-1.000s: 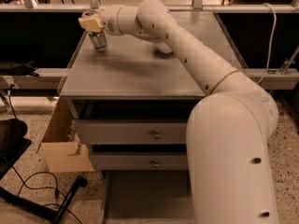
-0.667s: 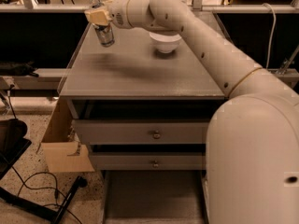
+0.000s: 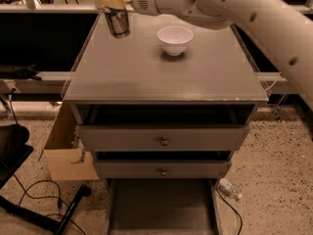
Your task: Place redbull can into bottom drawer
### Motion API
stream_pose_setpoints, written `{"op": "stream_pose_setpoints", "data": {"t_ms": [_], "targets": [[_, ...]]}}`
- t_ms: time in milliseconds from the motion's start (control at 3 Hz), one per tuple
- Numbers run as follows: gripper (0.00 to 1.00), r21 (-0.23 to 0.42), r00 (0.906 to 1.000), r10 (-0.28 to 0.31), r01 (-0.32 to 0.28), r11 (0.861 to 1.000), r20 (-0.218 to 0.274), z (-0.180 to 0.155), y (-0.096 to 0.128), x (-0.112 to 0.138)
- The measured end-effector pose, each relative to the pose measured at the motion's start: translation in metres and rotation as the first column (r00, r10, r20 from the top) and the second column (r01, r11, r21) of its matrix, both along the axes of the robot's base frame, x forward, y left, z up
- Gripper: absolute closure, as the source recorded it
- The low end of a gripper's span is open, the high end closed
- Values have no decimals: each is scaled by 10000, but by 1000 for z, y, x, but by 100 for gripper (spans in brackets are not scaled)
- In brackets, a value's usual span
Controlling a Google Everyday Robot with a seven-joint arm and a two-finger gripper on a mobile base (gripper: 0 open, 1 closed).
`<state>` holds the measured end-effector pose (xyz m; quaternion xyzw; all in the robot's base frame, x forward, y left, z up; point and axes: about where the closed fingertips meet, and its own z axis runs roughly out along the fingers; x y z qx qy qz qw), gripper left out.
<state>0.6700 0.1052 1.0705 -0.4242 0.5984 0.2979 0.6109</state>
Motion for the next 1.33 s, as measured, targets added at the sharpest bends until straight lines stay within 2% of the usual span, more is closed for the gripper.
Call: {"op": "stream_pose_setpoints", "data": {"t_ms": [333,667,1000,1333], "targets": [[100,-94,9995,256,-258,9996,-173,0,-2,-79],[100,-202,9934,790,-810,9965,-831,-46,3,-143],[100,7,9807,871,-884,9961,-1749,-119,-11,-182],[100,138,9601,492,-472,9988,-2751,-214,-46,-211]]}}
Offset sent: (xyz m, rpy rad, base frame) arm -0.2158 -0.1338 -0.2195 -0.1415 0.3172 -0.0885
